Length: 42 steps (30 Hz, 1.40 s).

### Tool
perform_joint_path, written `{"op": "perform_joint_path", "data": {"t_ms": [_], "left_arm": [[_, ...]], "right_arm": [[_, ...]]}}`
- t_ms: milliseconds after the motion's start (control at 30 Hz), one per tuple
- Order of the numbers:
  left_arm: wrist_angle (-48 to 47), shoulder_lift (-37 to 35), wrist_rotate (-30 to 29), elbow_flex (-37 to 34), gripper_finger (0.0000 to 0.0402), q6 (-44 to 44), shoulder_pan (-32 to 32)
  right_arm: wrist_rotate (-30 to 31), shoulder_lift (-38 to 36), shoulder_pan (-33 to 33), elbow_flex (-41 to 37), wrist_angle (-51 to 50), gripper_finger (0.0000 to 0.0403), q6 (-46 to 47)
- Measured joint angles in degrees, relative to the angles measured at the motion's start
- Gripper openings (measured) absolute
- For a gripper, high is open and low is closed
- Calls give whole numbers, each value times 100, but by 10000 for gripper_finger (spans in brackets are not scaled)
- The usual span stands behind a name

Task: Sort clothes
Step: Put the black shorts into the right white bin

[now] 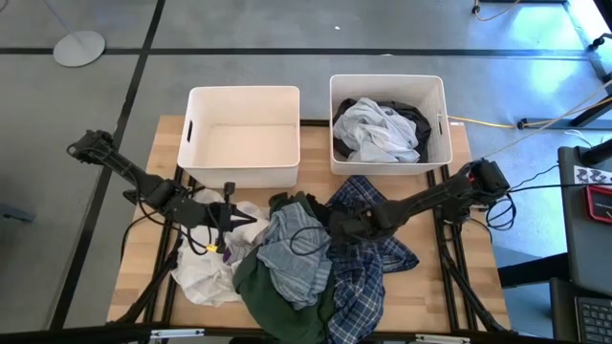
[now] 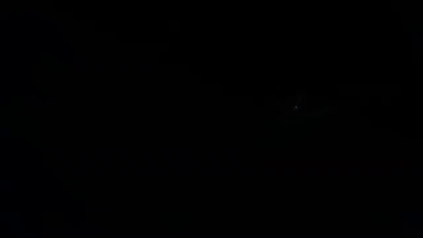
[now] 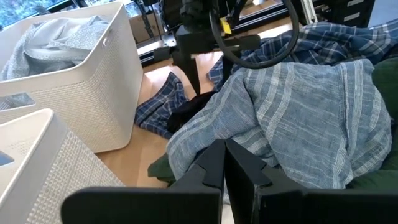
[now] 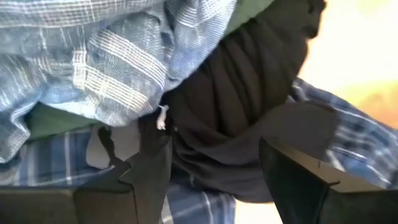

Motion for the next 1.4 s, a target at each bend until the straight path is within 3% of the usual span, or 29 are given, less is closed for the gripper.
{"op": "perform_joint_path", "data": {"t_ms": [267, 367, 800, 1033, 1200, 1400], "left_arm": [[0, 0, 0, 0, 1, -14, 0], [0, 0, 0, 0, 1, -9, 0], [2, 0, 0, 0, 1, -7, 0], [0, 0, 0, 0, 1, -7, -2], [0, 0, 0, 0, 1, -7, 0], [0, 0, 0, 0, 1, -22, 0]], "right_arm": [[-230, 0, -190, -377, 316, 239, 8], [-288, 0, -214, -506, 522, 222, 5], [-254, 0, -212, -554, 505, 14, -394], [118, -2, -205, -126, -429, 26, -441], [437, -2, -205, 678, -1477, 7, -494], [989, -2, -203, 1650, -2509, 17, -604]]}}
